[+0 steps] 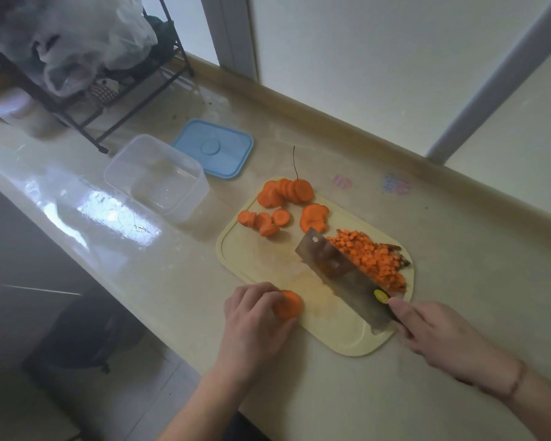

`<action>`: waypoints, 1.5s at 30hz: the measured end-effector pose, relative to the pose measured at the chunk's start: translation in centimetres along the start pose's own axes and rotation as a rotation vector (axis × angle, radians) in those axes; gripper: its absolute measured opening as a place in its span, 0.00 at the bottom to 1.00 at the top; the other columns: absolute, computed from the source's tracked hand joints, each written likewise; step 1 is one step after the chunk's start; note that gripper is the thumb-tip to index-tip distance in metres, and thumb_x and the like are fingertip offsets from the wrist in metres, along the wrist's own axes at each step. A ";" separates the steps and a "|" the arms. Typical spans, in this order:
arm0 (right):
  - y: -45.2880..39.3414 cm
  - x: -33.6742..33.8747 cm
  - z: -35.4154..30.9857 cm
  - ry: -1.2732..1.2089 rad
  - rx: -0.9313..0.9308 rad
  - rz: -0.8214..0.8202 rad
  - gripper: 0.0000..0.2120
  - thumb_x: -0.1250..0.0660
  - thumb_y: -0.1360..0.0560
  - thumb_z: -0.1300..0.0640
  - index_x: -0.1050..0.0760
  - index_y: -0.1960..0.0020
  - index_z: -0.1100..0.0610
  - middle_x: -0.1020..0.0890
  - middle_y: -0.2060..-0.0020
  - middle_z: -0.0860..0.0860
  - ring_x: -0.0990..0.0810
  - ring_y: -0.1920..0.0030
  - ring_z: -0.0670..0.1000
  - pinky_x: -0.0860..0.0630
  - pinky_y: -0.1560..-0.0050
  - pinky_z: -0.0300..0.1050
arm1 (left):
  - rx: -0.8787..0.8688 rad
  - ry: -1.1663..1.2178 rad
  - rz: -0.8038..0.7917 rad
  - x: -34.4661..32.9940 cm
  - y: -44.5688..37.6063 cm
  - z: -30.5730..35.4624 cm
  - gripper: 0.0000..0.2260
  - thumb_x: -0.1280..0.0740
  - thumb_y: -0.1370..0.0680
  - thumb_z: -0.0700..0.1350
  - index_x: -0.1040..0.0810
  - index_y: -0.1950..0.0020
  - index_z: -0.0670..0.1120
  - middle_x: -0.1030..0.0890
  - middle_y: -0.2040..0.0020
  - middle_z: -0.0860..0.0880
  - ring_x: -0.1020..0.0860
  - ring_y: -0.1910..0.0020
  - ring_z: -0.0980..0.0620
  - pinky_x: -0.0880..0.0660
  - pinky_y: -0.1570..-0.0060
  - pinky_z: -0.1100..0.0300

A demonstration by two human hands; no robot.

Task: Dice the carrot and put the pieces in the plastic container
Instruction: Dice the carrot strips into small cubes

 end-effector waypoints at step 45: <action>0.6 -5.0 -2.7 0.228 0.175 0.155 0.31 0.57 0.25 0.30 0.30 0.64 0.53 0.23 0.71 0.48 0.25 0.71 0.45 0.30 0.67 0.51 | -0.265 -0.024 -0.134 -1.2 -0.3 2.3 0.11 0.23 0.27 0.34 0.16 0.45 0.39 0.19 0.46 0.44 0.22 0.45 0.41 0.24 0.43 0.55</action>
Point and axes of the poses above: each hand's wrist, its own y-axis away from the middle knuckle, its own x-axis out of the back of the hand, z = x × y, the point moved 7 cm from there along -y, towards the middle knuckle
